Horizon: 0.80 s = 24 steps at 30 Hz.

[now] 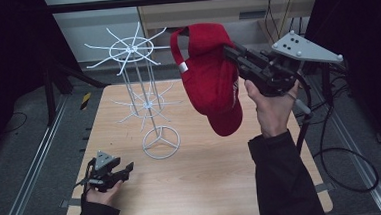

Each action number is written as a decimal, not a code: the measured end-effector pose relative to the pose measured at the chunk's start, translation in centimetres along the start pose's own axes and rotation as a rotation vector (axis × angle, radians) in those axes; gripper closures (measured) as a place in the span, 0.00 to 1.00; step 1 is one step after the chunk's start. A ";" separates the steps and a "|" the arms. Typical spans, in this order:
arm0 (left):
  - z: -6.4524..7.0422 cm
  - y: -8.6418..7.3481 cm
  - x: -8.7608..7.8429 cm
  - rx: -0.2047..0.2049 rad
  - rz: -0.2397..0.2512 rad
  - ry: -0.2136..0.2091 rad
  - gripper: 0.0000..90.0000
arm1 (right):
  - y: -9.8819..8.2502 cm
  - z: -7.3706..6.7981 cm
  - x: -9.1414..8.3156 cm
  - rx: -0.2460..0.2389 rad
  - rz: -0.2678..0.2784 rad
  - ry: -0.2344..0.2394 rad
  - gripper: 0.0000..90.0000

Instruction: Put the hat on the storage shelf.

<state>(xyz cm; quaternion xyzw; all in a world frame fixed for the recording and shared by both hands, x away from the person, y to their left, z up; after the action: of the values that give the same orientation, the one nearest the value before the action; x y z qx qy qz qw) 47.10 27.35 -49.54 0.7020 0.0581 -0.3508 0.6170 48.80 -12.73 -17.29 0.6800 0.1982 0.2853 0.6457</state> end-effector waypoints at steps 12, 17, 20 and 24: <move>0.0 0.0 0.0 0.005 0.001 -0.004 0.47 | -0.7 0.3 3.4 0.020 -0.033 0.005 0.88; 0.0 0.0 0.0 0.001 0.003 -0.003 0.47 | -1.9 0.5 3.9 0.038 -0.055 0.005 0.88; 0.0 0.0 0.0 0.002 0.001 -0.002 0.47 | -2.6 0.7 4.0 0.053 -0.063 0.004 0.88; 0.0 0.0 0.0 0.004 0.001 -0.002 0.48 | -3.7 0.9 4.1 0.065 -0.076 0.001 0.88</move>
<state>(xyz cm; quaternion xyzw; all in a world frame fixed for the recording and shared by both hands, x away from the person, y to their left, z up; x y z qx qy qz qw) 47.11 27.34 -49.54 0.7030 0.0564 -0.3513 0.6158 52.90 -10.50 -20.40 0.6925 0.2334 0.2541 0.6336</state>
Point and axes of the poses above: each handheld gripper's, and its own axes: x roughly forward along the jaws, y roughly out of its top, z roughly to its right, the point moved 4 cm from there along x, roughly forward along the jaws, and after that the axes turned 3 degrees about z, right-handed, at the moved point
